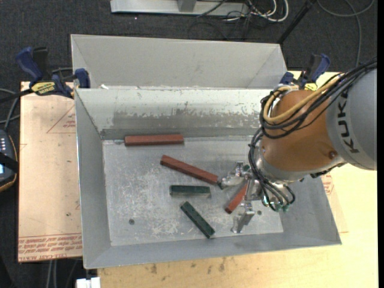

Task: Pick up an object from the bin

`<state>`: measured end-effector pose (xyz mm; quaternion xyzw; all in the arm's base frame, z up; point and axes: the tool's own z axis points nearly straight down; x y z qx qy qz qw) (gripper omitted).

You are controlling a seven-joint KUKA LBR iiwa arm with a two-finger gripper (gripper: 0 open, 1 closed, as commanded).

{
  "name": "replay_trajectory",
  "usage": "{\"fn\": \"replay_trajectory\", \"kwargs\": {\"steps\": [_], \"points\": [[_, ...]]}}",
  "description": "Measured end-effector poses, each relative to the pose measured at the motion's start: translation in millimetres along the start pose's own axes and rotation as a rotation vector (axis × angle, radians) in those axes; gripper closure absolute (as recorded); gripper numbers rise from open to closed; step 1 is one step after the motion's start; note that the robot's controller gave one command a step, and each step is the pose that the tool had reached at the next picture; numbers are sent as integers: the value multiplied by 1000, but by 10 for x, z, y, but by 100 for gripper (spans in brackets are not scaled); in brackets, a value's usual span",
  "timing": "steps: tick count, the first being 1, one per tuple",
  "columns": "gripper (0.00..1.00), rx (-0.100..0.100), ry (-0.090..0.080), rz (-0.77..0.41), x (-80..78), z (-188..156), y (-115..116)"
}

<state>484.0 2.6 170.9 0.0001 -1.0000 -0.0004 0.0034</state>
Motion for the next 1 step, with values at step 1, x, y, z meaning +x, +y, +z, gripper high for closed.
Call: {"fn": "replay_trajectory", "kwargs": {"steps": [1], "points": [[0,0,-7,0,-17,-28,0]]}}
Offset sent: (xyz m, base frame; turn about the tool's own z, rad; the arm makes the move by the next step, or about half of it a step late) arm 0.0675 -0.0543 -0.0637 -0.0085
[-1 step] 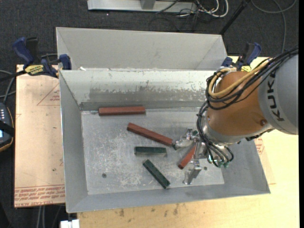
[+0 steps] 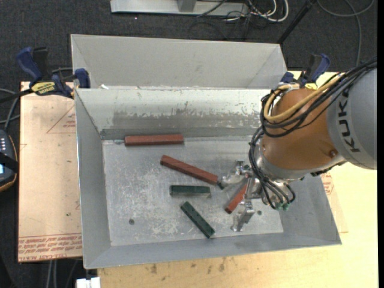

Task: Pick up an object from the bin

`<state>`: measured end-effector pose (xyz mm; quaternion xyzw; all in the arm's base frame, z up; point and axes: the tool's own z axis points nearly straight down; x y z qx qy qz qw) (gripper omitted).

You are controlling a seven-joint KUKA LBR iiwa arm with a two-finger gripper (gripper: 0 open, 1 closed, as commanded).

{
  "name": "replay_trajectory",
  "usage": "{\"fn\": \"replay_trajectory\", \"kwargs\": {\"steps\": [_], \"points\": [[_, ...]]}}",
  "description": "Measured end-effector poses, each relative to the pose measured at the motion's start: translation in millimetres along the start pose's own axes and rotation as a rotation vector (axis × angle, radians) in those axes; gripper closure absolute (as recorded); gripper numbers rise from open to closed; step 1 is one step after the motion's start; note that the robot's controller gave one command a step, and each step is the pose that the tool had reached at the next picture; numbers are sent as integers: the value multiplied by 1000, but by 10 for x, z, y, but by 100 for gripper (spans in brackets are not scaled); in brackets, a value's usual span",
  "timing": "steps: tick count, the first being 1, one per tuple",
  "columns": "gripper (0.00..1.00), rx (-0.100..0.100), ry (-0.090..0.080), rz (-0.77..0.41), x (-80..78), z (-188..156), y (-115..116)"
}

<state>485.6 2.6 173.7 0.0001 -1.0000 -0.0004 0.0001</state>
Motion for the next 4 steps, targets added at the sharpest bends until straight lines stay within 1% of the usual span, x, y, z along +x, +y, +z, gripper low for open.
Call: {"fn": "replay_trajectory", "kwargs": {"steps": [1,2,3,4], "points": [[0,-2,-10,-9,-255,180,-151],[100,0,-52,33,-554,899,-261],[100,0,-52,33,-553,899,-260],[0,-1,-2,-34,-789,528,395]]}}
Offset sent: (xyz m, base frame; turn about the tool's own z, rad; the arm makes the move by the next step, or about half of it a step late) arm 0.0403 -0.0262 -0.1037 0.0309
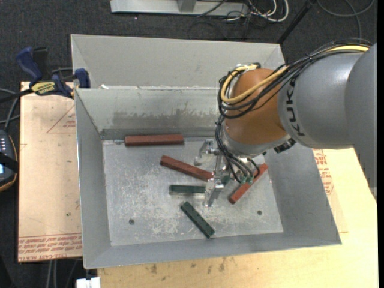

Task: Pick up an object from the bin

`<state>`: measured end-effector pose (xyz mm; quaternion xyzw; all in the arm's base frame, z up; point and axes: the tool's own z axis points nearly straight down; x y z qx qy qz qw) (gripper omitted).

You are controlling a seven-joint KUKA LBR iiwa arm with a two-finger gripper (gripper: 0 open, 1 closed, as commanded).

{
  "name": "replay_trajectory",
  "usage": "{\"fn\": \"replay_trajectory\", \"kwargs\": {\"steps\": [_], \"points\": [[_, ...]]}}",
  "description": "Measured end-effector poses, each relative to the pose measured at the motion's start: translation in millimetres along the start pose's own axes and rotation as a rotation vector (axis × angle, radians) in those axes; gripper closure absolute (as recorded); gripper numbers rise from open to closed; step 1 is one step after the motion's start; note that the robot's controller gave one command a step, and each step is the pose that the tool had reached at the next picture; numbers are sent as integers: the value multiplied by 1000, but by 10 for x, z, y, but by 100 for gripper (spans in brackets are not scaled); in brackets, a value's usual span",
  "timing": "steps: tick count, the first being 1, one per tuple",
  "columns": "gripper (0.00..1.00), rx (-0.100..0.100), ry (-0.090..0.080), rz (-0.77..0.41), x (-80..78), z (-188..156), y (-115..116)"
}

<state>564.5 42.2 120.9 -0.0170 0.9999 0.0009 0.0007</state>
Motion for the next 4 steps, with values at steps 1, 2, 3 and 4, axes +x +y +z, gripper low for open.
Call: {"fn": "replay_trajectory", "kwargs": {"steps": [1,2,3,4], "points": [[0,1,1,1,3,3,-5],[100,-1,-14,71,-193,426,74],[100,-1,-14,70,-193,426,74],[100,1,-1,34,55,-869,114]]}}
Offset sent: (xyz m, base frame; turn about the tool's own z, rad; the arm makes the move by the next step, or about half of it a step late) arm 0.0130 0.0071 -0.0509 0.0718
